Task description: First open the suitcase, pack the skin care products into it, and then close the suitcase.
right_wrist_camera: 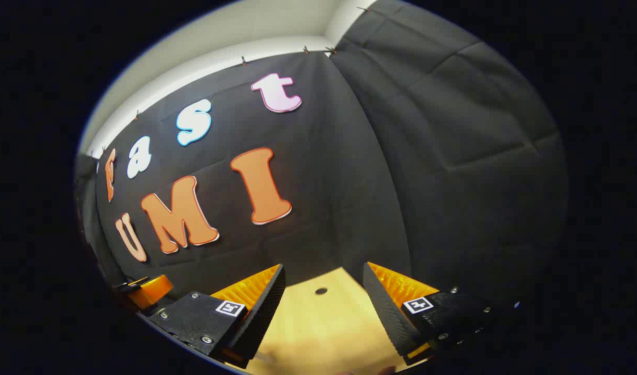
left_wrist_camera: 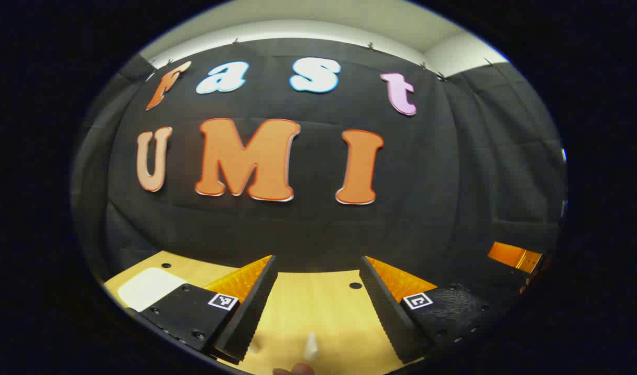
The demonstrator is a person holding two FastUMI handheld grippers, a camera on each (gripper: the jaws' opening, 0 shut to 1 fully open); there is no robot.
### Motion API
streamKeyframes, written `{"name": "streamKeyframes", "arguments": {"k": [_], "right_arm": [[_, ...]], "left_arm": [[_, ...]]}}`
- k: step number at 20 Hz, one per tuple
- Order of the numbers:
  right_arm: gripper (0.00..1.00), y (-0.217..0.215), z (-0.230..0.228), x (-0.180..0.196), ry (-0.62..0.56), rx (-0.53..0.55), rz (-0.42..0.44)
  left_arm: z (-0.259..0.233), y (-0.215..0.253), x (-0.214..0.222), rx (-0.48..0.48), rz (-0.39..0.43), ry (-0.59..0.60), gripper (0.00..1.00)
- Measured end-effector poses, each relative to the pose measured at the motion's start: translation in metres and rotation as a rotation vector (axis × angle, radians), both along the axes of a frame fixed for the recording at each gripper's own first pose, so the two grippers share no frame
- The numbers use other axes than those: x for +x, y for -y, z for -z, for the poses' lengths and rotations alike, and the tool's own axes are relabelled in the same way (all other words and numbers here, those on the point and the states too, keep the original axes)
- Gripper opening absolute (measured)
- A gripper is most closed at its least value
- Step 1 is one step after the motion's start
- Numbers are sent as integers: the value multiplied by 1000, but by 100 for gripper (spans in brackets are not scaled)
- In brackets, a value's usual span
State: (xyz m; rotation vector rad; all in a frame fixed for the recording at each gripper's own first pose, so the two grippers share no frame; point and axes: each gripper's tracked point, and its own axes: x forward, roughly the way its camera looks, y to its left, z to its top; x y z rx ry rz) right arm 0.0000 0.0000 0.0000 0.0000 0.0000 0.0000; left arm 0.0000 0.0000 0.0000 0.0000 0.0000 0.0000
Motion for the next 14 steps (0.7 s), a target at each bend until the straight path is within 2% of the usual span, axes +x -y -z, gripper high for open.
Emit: {"name": "streamKeyframes", "arguments": {"k": [3,4,7,11,12,13,14], "right_arm": [[95,-38,9,-59,-12,-79,40],[95,-56,15,-77,-16,-108,44],[95,-108,34,-114,-34,-168,27],[95,-169,58,-125,-46,-226,-45],[100,-184,67,-124,-68,-231,-81],[100,-201,74,-122,-86,-240,-125],[95,-211,77,-117,-101,-249,-156]], "left_arm": [[-35,-93,-65,60,7,13,100],[-38,-123,-81,88,6,8,98],[-46,-197,-119,93,-5,-10,95],[-56,-271,-129,50,-79,2,98],[-52,-284,-125,24,-102,2,98],[-44,-292,-123,-2,-122,-25,98],[-32,-300,-119,-24,-145,-47,98]]}}
